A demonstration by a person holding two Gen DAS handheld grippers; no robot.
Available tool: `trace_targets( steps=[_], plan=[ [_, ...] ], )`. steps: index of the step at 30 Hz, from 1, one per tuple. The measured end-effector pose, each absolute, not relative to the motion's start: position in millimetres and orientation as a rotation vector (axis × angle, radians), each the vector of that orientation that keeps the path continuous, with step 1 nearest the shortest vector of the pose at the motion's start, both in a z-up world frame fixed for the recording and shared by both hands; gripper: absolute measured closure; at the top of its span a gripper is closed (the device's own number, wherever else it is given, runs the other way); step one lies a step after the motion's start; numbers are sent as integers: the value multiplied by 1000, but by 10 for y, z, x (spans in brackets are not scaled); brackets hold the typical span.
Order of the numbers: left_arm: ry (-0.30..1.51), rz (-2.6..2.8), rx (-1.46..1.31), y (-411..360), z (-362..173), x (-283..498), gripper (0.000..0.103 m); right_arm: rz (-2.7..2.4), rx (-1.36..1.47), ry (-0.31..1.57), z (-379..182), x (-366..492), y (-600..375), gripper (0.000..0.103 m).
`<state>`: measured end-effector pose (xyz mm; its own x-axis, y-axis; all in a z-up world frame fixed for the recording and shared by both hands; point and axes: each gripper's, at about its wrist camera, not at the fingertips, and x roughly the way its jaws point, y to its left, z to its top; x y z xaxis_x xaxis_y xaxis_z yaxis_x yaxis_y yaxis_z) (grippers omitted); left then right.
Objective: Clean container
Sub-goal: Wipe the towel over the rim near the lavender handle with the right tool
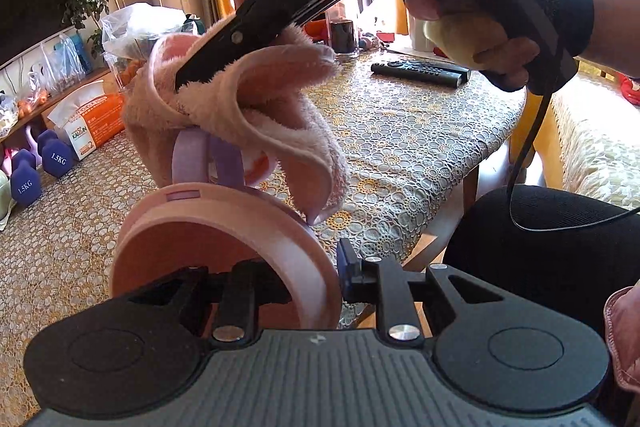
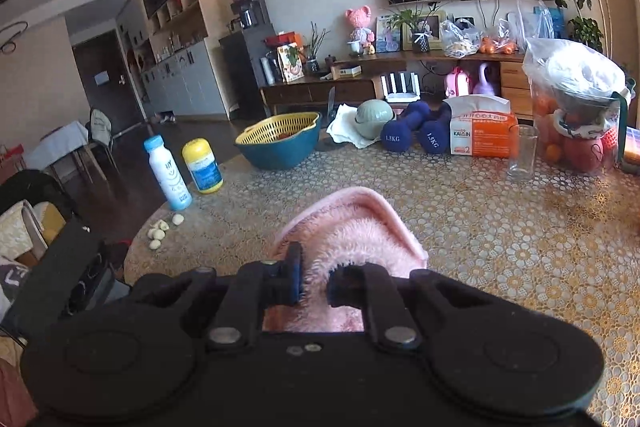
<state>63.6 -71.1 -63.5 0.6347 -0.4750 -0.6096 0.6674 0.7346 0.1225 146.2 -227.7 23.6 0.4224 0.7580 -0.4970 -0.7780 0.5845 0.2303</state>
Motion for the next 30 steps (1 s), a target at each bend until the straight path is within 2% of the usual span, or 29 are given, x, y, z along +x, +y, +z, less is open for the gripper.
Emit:
trace_targets(
  steps=[13, 19, 24, 30],
  plan=[
    [594, -679, 342, -690, -634, 666, 82, 904, -67, 731, -156, 1672, -2262, 92],
    [618, -670, 253, -588, -591, 745, 82, 908, -132, 774, -348, 1594, -2167, 93],
    [654, -649, 44, -291, -507, 930, 81, 875, 20, 733, -178, 1657, -2443, 92],
    [670, -638, -39, -175, -519, 981, 82, 1011, 261, 668, 36, 1545, -2563, 92]
  ],
)
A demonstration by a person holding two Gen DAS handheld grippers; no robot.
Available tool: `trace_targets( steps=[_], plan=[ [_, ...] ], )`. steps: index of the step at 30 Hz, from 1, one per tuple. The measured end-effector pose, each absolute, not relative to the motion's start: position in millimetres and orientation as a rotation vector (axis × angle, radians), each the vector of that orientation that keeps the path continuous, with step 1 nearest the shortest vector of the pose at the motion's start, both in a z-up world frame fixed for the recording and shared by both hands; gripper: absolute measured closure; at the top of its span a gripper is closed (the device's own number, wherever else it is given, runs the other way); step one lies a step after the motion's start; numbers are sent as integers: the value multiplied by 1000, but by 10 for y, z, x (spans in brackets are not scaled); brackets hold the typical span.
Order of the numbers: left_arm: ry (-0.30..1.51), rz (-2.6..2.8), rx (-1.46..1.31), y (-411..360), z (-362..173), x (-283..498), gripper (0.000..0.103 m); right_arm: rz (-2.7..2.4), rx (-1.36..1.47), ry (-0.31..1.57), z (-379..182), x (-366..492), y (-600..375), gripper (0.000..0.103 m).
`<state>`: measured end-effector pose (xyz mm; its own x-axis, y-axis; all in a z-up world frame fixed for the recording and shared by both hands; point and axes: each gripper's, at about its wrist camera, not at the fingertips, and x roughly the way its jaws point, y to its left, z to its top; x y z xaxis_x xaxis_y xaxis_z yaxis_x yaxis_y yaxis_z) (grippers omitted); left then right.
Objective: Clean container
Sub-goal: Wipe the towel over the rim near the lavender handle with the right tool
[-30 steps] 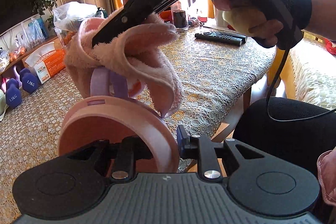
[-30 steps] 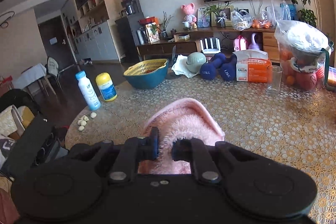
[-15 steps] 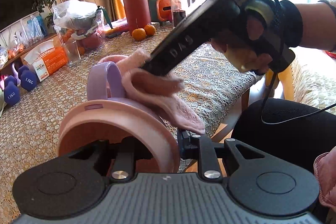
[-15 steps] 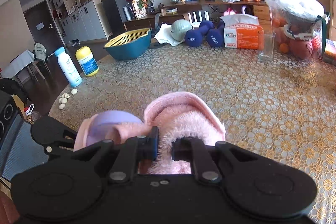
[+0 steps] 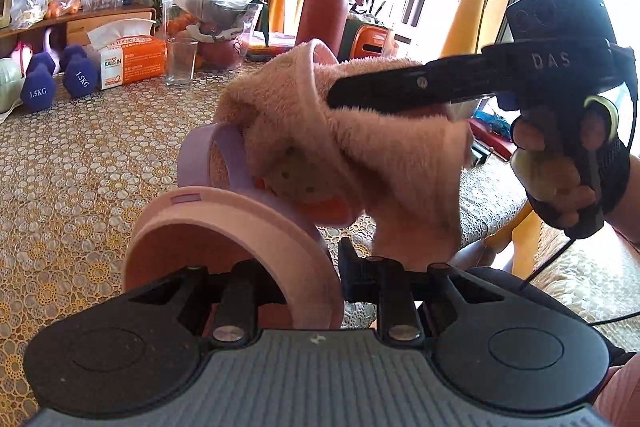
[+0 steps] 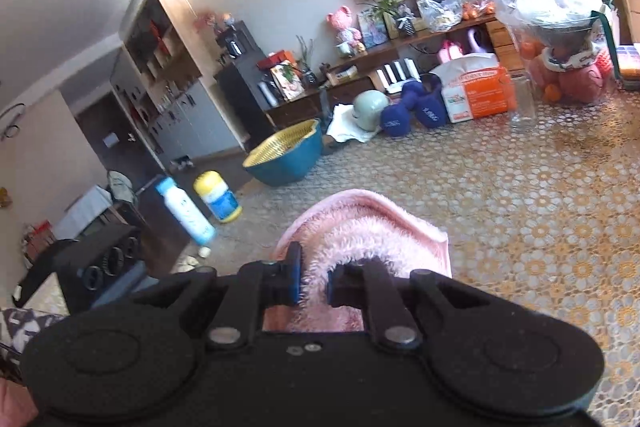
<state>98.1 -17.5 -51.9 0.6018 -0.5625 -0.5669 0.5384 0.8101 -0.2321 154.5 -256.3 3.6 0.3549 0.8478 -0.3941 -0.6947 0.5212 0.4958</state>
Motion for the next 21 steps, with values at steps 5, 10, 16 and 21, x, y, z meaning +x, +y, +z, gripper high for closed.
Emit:
trace_targets(
  steps=[5, 10, 16, 21],
  plan=[
    [673, -637, -33, -178, -518, 992, 82, 1046, 135, 709, -68, 1430, -2210, 92],
    [670, -632, -32, -178, -506, 1001, 82, 1008, 109, 716, -143, 1484, -2159, 92],
    [672, -626, -53, -142, -500, 1030, 82, 951, 96, 752, -287, 1626, -2186, 92],
    [677, -626, -80, -85, -502, 1047, 82, 931, 90, 774, -404, 1702, -2172, 92]
  ],
)
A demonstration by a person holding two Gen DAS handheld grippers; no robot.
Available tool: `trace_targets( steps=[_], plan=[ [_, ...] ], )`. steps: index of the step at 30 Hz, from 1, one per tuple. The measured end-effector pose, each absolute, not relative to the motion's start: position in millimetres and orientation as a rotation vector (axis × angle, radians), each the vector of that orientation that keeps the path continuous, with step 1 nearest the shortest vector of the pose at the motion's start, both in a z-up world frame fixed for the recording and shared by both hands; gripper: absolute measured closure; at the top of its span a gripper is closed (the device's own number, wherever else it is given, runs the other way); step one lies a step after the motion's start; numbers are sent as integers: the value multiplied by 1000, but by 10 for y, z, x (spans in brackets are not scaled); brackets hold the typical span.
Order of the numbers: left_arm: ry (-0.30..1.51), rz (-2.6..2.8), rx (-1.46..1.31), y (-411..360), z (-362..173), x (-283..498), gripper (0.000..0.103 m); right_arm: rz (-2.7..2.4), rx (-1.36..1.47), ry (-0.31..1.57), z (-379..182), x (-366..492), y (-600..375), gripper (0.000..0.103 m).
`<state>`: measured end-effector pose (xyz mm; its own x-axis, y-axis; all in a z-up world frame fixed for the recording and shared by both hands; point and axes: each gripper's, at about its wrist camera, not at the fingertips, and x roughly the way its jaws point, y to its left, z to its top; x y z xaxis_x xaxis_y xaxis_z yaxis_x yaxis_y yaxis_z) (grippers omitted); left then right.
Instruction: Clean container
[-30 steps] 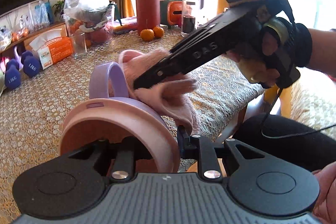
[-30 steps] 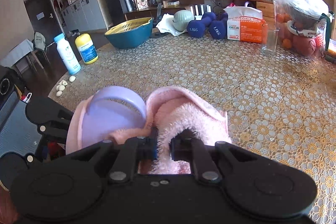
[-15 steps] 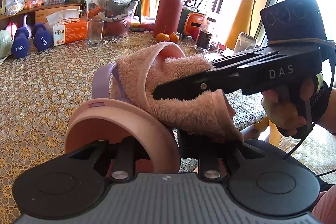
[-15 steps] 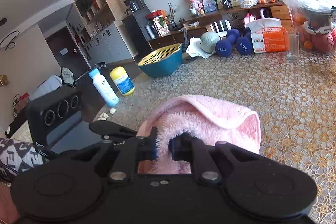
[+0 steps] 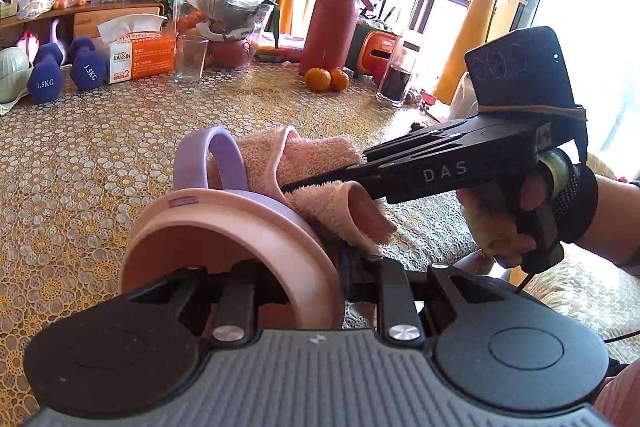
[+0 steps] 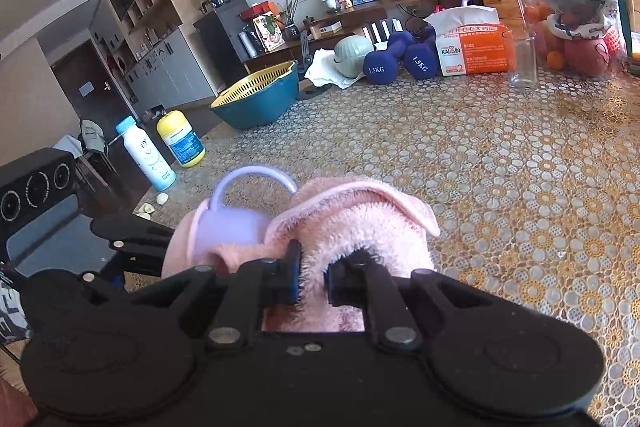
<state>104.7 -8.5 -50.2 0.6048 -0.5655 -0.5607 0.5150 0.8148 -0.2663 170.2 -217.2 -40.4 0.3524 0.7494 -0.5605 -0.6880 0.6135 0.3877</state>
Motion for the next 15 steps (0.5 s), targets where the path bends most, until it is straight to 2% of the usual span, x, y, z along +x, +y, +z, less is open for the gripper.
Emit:
trace_targets(
  steps=[4, 11, 15],
  plan=[
    [679, -624, -98, -57, -504, 1056, 82, 929, 94, 798, -483, 1784, -2152, 92],
    [694, -632, -298, 225, -520, 1103, 81, 909, -176, 726, -416, 1614, -1932, 93],
    [710, -639, -458, 449, -503, 1229, 81, 893, -54, 725, -345, 1635, -2089, 92]
  ],
)
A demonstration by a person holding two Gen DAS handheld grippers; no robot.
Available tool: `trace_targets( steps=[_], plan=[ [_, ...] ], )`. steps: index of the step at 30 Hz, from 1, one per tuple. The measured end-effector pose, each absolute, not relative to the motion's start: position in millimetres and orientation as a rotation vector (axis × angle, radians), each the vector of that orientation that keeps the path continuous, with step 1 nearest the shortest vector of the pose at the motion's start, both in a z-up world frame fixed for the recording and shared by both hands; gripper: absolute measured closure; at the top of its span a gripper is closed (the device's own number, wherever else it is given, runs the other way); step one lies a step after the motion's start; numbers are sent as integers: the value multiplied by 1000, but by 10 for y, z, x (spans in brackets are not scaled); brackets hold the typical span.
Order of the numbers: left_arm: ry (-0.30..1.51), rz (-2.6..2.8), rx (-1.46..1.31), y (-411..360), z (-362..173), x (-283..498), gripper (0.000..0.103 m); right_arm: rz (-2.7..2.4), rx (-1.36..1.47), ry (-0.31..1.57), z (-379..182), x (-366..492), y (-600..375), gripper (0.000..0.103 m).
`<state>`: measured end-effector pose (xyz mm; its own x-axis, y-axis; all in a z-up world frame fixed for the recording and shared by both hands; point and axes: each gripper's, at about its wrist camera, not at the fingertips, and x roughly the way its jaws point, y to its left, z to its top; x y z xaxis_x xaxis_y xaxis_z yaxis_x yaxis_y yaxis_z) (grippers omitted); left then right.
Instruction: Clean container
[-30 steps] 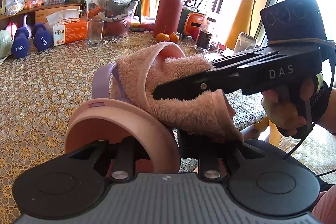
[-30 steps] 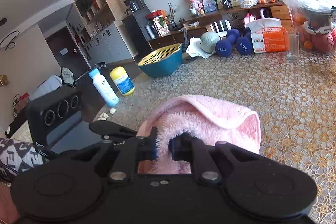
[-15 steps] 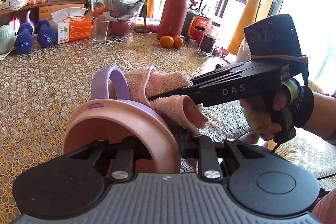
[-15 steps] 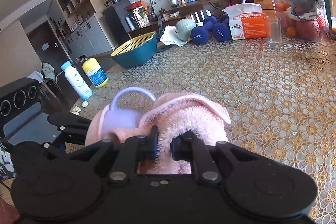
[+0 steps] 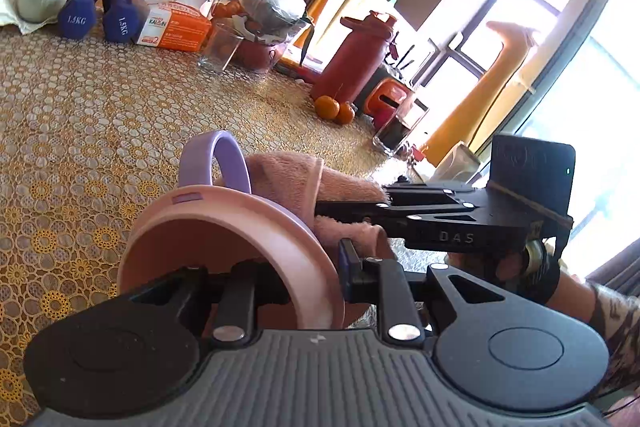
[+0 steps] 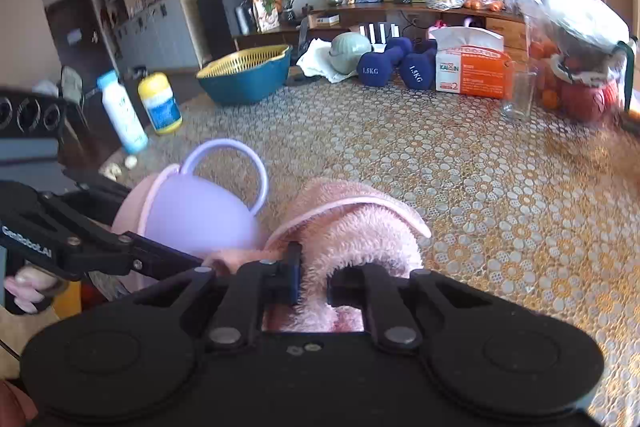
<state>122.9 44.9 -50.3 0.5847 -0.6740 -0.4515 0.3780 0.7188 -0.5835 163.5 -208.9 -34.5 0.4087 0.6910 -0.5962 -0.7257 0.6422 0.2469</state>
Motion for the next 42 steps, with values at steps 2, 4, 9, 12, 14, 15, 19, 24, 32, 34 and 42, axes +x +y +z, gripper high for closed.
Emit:
trace_targets(
  steps=[2, 4, 9, 12, 14, 15, 19, 24, 32, 34, 42],
  plan=[
    [719, -638, -533, 543, -506, 1297, 81, 909, 71, 724, -312, 1654, -2227, 92],
    [726, -627, -597, 622, -523, 1364, 81, 914, 167, 717, -306, 1636, -2343, 92],
    [740, -607, -648, 682, -571, 1422, 82, 942, 282, 716, -358, 1502, -2385, 92],
    [740, -599, -646, 684, -575, 1409, 83, 967, 241, 704, -324, 1423, -2204, 91],
    [738, -601, -648, 698, -577, 1394, 83, 960, 199, 702, -335, 1431, -2116, 91],
    [736, -607, -653, 707, -574, 1385, 83, 958, 194, 709, -351, 1450, -2090, 91],
    [722, -615, -647, 723, -535, 1361, 83, 958, 172, 703, -368, 1517, -2026, 91],
    [697, -679, -637, 678, -474, 1268, 83, 943, 287, 709, -416, 1678, -2172, 91],
    [649, -753, -651, 600, -358, 1191, 83, 897, 278, 728, -475, 1848, -2192, 91],
    [637, -766, -634, 569, -293, 1179, 83, 895, 253, 723, -439, 1877, -2200, 91],
    [607, -832, -579, 364, -150, 1236, 82, 971, 449, 663, -239, 2005, -2478, 91]
  ],
)
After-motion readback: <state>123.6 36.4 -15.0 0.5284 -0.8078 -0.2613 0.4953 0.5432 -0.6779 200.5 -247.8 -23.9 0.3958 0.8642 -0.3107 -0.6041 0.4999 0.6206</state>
